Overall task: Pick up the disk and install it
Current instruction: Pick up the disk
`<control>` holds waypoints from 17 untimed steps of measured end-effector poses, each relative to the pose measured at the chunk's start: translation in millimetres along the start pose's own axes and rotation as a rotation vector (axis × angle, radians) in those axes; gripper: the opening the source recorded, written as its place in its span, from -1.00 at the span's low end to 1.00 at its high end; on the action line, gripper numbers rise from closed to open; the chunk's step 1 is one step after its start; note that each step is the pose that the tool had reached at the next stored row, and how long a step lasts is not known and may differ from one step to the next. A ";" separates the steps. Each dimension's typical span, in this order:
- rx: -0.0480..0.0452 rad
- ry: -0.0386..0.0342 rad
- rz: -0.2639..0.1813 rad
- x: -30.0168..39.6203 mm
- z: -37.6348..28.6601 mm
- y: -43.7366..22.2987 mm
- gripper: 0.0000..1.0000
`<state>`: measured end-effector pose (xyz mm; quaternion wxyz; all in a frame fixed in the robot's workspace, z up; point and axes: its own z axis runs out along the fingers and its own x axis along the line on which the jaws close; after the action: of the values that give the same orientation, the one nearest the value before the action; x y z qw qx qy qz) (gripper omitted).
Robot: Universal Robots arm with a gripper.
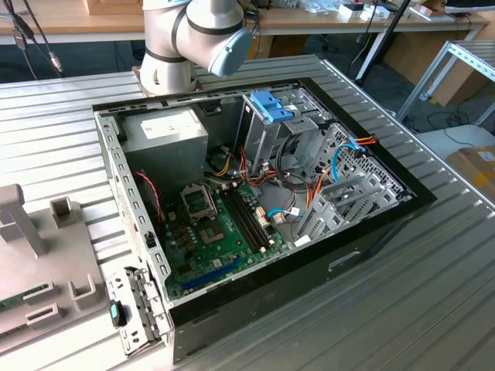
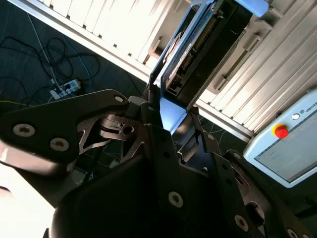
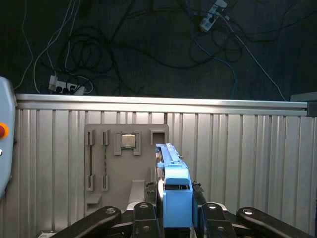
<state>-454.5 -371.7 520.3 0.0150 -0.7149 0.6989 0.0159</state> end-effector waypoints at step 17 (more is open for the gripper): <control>0.0001 0.0000 0.000 1.7 -0.2 -74.7 -0.27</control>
<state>-379.8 -371.7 520.3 0.0150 -0.7149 0.6989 0.0159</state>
